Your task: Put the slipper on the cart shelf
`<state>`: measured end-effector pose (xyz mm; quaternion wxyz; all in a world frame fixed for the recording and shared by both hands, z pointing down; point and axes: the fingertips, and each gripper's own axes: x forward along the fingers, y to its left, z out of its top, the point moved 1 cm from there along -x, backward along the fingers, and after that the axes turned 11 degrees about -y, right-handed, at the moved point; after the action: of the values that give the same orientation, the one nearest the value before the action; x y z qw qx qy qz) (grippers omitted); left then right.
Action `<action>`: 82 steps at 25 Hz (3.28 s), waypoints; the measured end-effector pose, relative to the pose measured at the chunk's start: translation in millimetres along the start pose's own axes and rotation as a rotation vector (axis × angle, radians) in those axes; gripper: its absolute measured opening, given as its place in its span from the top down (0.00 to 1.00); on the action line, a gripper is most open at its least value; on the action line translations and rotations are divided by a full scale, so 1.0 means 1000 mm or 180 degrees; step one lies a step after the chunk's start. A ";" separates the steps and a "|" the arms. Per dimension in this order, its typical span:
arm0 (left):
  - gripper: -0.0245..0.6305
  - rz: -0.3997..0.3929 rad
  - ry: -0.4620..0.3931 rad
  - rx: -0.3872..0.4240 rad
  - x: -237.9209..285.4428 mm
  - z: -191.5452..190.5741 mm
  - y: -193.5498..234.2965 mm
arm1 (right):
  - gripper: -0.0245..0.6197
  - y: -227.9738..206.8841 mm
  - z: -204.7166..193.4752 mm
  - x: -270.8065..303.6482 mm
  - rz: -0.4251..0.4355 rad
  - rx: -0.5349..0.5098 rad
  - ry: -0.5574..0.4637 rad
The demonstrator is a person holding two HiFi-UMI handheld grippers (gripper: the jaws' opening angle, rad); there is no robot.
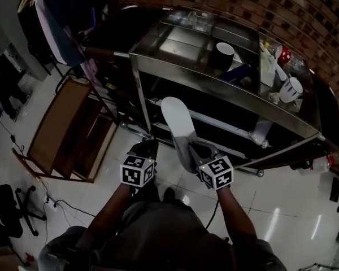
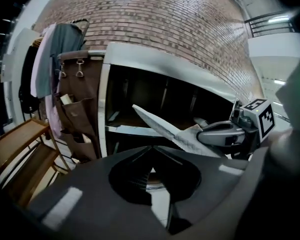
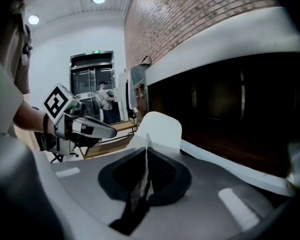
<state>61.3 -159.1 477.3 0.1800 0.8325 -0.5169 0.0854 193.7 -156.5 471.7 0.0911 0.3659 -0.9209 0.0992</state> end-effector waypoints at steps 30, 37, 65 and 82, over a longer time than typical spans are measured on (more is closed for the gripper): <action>0.95 -0.1221 0.0439 0.0140 0.204 0.038 -0.091 | 0.95 -0.264 -0.015 -0.011 -0.2229 0.0781 -0.0284; 0.95 -0.1020 0.0410 0.0079 0.200 0.038 -0.094 | 0.91 -0.264 -0.011 0.003 -0.1908 0.0794 -0.0321; 0.95 -0.1411 0.0297 0.0260 0.182 0.054 -0.155 | 0.96 -0.166 0.048 -0.073 -0.1292 0.0633 -0.0704; 0.95 -0.1445 0.0287 0.0269 0.181 0.053 -0.173 | 0.96 -0.171 0.051 -0.091 -0.1264 0.0599 -0.0761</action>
<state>295.3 -260.3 451.4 0.1825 0.9296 -0.3038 0.1014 371.7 -231.6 420.1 -0.0352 0.5557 -0.8218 0.1208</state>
